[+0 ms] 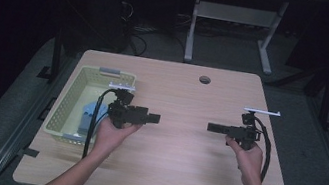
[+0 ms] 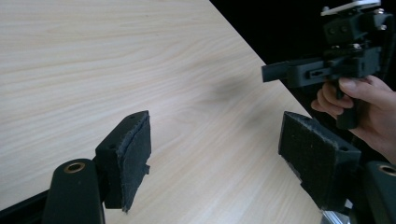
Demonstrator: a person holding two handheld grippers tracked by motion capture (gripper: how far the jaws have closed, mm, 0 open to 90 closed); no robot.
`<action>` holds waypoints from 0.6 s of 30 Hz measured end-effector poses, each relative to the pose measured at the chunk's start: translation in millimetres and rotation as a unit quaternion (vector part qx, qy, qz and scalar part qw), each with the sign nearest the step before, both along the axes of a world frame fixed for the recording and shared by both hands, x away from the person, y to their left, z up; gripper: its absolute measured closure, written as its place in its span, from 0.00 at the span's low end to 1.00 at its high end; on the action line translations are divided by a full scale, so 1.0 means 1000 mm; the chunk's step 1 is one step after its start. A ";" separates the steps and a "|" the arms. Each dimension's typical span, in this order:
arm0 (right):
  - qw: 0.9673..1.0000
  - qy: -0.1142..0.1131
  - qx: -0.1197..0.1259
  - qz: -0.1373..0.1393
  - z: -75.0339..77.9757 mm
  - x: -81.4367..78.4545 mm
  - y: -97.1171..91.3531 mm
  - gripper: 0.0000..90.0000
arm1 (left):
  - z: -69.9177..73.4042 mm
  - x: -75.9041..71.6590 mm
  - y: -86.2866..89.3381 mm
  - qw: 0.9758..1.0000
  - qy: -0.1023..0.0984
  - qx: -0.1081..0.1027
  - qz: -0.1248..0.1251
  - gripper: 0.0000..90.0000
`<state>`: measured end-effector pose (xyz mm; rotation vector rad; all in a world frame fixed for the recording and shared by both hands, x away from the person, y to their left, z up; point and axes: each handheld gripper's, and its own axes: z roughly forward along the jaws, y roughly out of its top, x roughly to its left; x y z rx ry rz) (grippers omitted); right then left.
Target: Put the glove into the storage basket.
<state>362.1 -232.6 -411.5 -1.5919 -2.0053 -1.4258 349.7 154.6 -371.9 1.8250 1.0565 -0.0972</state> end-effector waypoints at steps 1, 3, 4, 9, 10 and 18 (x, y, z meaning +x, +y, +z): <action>1.000 0.001 0.000 0.000 -0.002 -0.001 -0.001 0.34 | -0.001 -0.002 -0.002 1.000 0.001 0.000 -0.002 0.28; 1.000 0.006 -0.005 -0.004 -0.005 -0.002 -0.003 0.34 | -0.003 -0.004 -0.004 1.000 0.003 0.000 -0.012 0.28; 1.000 0.007 -0.004 -0.005 -0.007 -0.003 -0.004 0.34 | -0.005 -0.005 -0.006 1.000 0.005 0.004 -0.016 0.28; 1.000 0.015 -0.004 -0.011 -0.017 -0.008 -0.012 0.34 | -0.014 -0.012 -0.011 1.000 0.007 0.009 -0.023 0.27; 1.000 0.015 -0.003 -0.013 -0.019 -0.009 -0.013 0.34 | -0.016 -0.013 -0.011 1.000 0.008 0.007 -0.024 0.28; 1.000 0.020 -0.010 -0.021 -0.025 -0.018 -0.025 0.34 | -0.033 -0.023 -0.017 0.999 0.011 0.012 -0.036 0.28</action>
